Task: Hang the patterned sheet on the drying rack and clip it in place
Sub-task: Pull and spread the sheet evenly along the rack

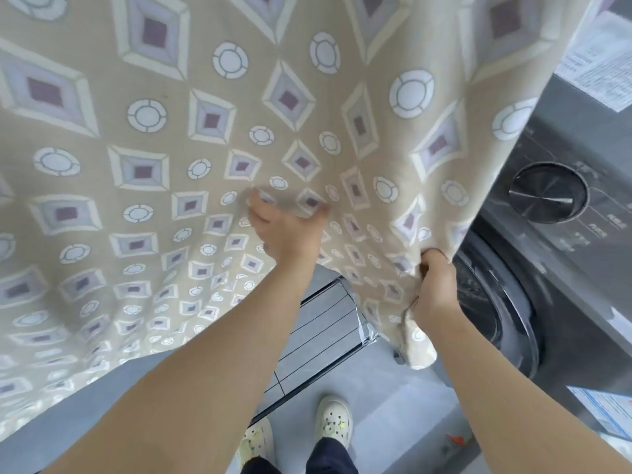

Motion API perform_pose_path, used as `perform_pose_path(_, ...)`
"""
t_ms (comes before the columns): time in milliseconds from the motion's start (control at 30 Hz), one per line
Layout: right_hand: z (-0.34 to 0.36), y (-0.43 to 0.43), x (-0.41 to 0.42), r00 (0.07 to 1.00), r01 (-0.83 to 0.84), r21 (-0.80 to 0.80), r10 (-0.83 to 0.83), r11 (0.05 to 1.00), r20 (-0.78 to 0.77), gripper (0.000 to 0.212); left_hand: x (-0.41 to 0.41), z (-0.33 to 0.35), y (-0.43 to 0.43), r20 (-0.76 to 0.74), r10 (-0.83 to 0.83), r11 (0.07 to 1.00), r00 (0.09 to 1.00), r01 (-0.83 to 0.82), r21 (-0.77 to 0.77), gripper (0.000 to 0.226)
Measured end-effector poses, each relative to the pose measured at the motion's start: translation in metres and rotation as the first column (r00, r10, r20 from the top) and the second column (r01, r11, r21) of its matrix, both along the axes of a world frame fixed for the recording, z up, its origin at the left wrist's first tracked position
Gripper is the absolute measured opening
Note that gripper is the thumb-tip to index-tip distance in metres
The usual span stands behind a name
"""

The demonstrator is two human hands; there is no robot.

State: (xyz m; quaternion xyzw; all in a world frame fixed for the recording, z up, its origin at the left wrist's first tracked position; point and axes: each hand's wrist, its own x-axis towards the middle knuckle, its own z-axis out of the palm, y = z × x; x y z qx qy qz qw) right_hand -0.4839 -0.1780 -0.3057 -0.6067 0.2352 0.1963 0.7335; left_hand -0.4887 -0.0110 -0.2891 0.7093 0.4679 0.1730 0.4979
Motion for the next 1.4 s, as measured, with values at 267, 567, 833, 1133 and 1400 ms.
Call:
perform_pose_path(267,0.001,0.035,0.000,0.951,-0.302,0.045,0.304,0.952,-0.058,0.021,-0.027,-0.010,-0.016,0.240,-0.618,0.716,0.748,0.662,-0.220,0.041)
perform_pose_path(567,0.001,0.022,0.006,0.942,-0.118,-0.435,0.239,0.893,0.235,0.022,-0.037,-0.014,0.010,0.039,-0.525,0.851,0.850,0.525,0.016,0.014)
perform_pose_path(833,-0.030,0.018,0.011,0.838,-0.203,-0.762,0.511,0.615,0.190,0.031,-0.034,-0.025,-0.009,-0.146,-0.561,0.798,0.815,0.579,0.170,0.019)
perform_pose_path(1133,-0.054,0.001,0.009,0.890,-0.270,-0.802,0.456,0.533,0.003,0.040,-0.016,-0.059,-0.022,-0.229,-0.608,0.757,0.760,0.642,0.119,0.018)
perform_pose_path(1400,-0.038,0.000,0.014,0.915,-0.256,-0.729,0.402,0.635,0.028,0.016,-0.016,-0.054,-0.026,-0.284,-0.590,0.768,0.756,0.634,0.091,0.018)
